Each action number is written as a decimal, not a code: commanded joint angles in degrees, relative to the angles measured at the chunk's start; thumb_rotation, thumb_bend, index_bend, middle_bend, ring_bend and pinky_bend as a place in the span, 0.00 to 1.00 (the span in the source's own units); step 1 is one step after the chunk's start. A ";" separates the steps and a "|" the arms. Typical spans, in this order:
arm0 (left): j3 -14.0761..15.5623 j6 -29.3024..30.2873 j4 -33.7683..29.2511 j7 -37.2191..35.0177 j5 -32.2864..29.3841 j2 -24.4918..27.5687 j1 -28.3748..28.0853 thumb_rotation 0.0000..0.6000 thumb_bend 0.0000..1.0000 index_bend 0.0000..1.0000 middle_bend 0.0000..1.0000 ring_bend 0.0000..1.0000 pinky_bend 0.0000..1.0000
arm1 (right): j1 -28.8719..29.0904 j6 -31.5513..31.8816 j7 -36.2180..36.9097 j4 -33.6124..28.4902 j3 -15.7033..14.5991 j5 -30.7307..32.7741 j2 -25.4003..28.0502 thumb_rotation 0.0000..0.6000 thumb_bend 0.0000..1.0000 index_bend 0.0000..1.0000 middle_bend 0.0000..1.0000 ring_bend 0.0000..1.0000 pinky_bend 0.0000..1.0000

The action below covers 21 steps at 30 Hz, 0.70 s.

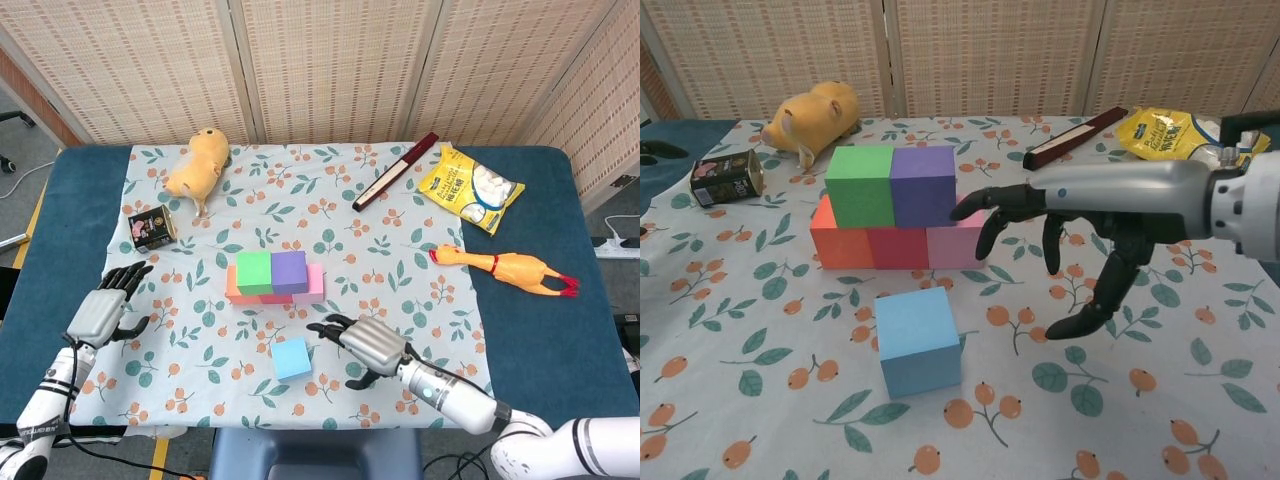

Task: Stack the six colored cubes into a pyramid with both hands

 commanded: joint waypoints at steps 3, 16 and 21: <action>-0.03 0.02 0.61 -1.09 0.35 -0.16 0.52 1.00 0.40 0.03 0.00 0.00 0.01 | 2.26 3.19 -11.01 5.13 0.56 5.52 -9.12 1.00 0.07 0.00 0.17 0.13 0.48; -0.13 -0.38 1.70 -4.61 1.66 -0.15 1.32 1.00 0.40 0.03 0.00 0.00 0.01 | 6.60 2.66 -18.31 14.54 2.22 12.20 -20.14 1.00 0.07 0.00 0.17 0.14 0.50; -0.18 -0.42 1.96 -6.04 2.27 0.06 1.58 1.00 0.40 0.02 0.00 0.00 0.01 | 7.38 1.12 -17.97 16.13 1.86 13.35 -21.44 1.00 0.07 0.00 0.17 0.14 0.50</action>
